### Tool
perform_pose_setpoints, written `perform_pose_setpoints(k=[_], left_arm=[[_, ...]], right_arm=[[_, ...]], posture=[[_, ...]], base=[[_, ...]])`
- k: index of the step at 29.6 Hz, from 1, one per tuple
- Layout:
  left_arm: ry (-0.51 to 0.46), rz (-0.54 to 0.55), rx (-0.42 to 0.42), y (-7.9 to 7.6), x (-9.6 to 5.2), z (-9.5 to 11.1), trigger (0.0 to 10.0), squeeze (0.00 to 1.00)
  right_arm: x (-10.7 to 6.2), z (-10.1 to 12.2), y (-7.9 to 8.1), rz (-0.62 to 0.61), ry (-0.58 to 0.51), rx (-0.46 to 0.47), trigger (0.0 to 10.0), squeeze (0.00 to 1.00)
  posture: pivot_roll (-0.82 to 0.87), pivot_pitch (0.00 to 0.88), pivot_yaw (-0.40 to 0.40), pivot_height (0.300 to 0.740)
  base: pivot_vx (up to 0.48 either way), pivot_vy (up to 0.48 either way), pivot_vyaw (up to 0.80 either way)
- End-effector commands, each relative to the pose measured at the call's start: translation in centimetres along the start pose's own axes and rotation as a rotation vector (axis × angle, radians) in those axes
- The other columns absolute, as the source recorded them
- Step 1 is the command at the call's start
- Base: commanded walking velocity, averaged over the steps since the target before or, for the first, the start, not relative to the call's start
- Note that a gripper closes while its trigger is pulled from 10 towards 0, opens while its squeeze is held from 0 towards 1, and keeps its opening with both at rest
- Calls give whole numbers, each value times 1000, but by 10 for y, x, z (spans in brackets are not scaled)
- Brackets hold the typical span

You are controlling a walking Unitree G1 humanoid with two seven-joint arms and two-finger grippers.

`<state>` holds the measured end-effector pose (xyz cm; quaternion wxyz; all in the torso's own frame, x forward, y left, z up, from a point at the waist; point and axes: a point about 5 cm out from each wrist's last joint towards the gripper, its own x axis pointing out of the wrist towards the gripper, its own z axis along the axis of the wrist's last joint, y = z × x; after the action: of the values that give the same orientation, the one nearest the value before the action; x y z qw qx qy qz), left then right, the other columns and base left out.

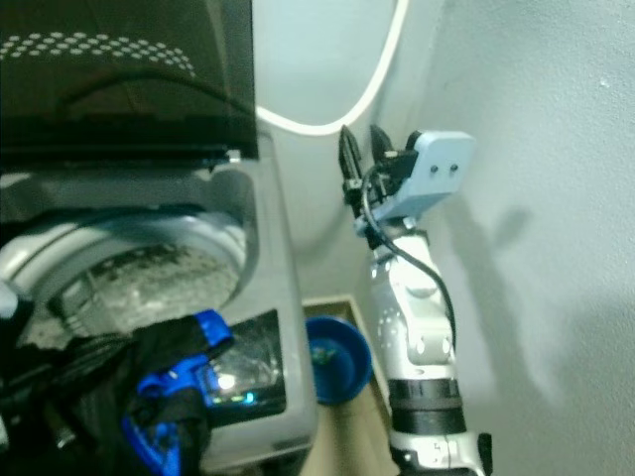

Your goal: Clothes washing

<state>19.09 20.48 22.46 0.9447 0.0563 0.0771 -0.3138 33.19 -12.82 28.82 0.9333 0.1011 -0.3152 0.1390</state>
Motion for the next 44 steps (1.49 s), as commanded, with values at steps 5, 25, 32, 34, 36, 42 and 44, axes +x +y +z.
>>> perform_pose_setpoints(k=[5, 25, 32, 34, 36, 42, 44], left_arm=[[-192, 258, 119, 28, 24, 22, 0, 0], [-527, 512, 429, 75, 97, 131, 10000, 0], [-452, 235, 283, 35, 83, 88, 10000, 1000], [-454, 145, 263, 21, 71, 85, 10000, 1000], [-451, 124, 270, 17, 66, 84, 10000, 1000], [-445, 152, 315, 14, 57, 83, 10000, 0], [-434, 168, 356, 12, 58, 81, 10000, 0]], right_arm=[[-2, -3, -3, -15, 2, 3, 10000, 0], [-4, 2, -8, -50, -20, -21, 10000, 0], [-9, 3, -14, -66, -14, -34, 10000, 0], [-8, 1, -12, -54, -10, -26, 10000, 0], [-7, 0, -11, -49, -9, -21, 10000, 0], [-2, -5, -3, -18, 1, 7, 10000, 0], [-1, -6, -1, -13, 3, 15, 10000, 0]], posture=[[62, 85, 2, 740], [1, 65, 25, 740], [20, 76, 20, 740], [30, 77, 15, 740], [40, 78, 11, 740], [69, 76, -2, 740], [75, 74, -7, 740]], base=[[0, 0, 0], [0, 0, 0], [0, 0, 0], [0, 0, 0], [0, 0, 0], [0, 0, 0], [0, 0, 0]])
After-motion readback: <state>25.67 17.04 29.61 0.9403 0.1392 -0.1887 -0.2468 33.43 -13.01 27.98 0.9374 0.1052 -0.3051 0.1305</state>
